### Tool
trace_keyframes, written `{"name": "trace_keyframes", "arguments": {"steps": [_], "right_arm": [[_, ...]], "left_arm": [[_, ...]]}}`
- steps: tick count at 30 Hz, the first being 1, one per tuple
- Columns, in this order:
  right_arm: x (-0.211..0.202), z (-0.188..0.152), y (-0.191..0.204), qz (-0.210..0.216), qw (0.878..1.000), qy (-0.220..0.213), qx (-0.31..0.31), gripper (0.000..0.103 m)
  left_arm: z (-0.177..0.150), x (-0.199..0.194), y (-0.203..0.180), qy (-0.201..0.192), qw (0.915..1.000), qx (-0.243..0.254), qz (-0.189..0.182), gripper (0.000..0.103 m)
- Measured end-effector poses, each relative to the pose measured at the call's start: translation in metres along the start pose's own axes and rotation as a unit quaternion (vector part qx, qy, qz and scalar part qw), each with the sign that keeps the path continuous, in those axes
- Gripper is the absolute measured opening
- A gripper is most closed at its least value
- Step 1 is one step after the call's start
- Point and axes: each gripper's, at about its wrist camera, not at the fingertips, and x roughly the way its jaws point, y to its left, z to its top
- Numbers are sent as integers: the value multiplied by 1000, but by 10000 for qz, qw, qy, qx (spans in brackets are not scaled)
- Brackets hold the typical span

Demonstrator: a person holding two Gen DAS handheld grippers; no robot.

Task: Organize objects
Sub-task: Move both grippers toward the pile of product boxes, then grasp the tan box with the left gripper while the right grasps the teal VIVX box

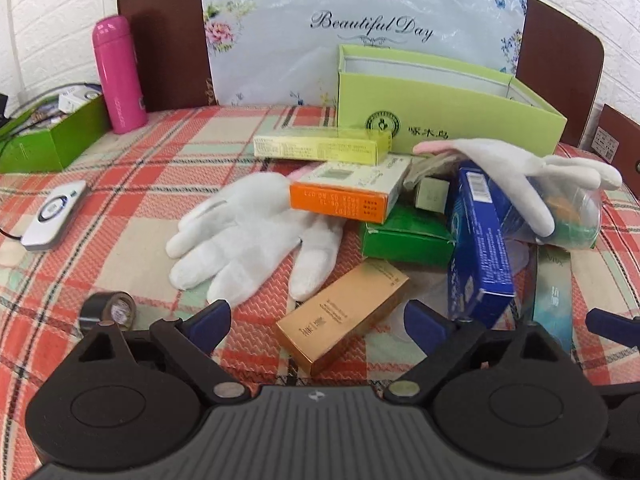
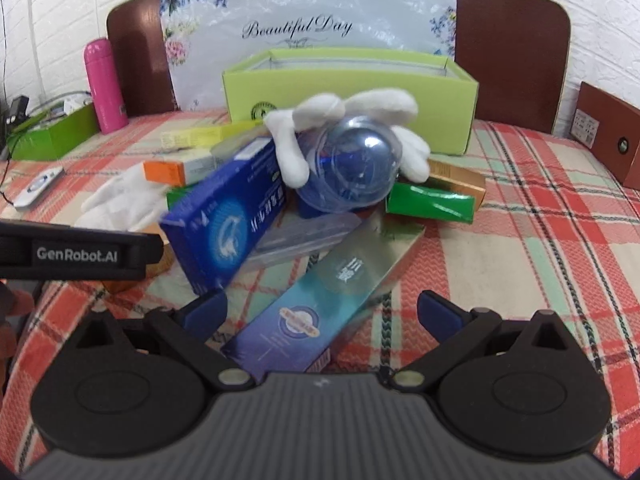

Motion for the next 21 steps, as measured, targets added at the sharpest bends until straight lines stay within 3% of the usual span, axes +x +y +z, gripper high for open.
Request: {"name": "trace_keyframes", "arguments": {"steps": [2,4,11,16,18,19,21], "right_arm": [[2,-4,-4,33,10000,-4,-74,101],[-1,-7,-11,172,9998,-48,-42,92],[-20,-19,-51,199,9998,-36,1,40],[-37,-32,-78,143,9998,-22,-152,39],[-43,-35,-80,131,9997,-7,-228,38],[-46,-36,-80,144,9994,24,-310,38],[-50,-38,-80,182,9989,46,-422,38]], "left_arm": [[-2,4,0,70,10000,-30,-34,95],[-3,7,-1,134,9999,-33,-40,94],[-5,5,-1,177,9994,-148,-258,86],[-9,4,-3,248,9990,-144,-343,71],[-11,0,-4,264,9993,-49,-279,45],[-13,-4,-3,285,9990,-38,-341,37],[-17,-12,2,322,9967,-178,-730,35]]}}
